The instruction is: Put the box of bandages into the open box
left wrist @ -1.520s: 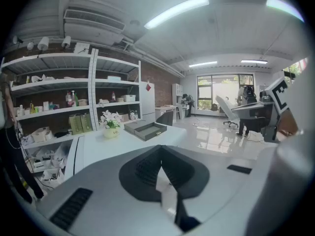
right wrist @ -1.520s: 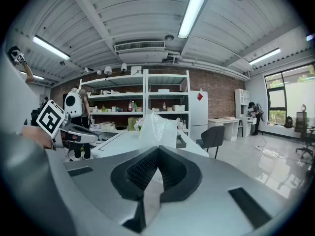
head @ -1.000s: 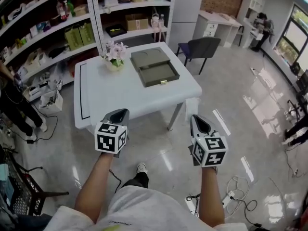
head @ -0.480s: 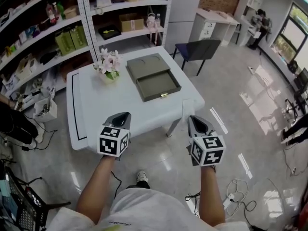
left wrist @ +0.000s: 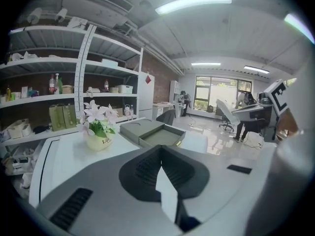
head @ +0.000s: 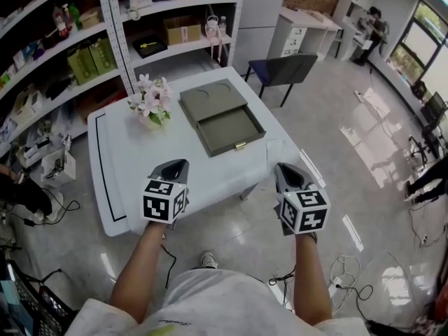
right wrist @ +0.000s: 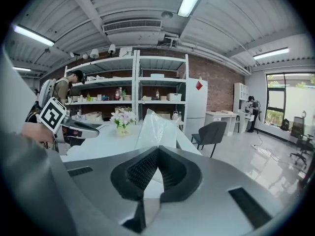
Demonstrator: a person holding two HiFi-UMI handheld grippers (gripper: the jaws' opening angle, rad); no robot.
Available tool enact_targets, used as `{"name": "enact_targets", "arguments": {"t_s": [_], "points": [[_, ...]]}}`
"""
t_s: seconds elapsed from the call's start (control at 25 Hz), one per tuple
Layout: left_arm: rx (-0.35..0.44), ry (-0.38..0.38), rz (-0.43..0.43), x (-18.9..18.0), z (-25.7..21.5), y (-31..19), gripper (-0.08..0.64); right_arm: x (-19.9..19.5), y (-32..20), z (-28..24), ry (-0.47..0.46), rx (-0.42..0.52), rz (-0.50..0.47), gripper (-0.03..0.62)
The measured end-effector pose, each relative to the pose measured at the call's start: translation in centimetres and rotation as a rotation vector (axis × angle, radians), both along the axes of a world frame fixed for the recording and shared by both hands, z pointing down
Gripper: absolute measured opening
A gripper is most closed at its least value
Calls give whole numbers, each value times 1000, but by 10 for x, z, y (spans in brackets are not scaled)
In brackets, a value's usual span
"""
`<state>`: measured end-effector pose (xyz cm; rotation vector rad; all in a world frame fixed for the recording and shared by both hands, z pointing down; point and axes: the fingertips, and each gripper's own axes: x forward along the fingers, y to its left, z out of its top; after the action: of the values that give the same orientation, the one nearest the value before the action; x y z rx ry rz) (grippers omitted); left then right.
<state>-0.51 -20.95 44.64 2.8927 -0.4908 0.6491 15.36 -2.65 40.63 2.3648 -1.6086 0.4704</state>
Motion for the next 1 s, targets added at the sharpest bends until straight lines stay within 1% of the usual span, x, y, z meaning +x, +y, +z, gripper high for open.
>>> {"name": "enact_targets", "arguments": {"t_s": [0.16,0.48,0.76,1.0], "points": [[-9,7,16,9,4,-12,5,5,-12,1,13,-24,-8,6],[-10,7,32,23,10,-24,3,19,-35,-2,31,-50,-73,6],[-13,-14,-6,31,21,-41,4,45,-69,2,91,-134,-211,6],[-29,-33,-104,45,34,-65,4,71,-114,15,119,-177,-366,6]]}}
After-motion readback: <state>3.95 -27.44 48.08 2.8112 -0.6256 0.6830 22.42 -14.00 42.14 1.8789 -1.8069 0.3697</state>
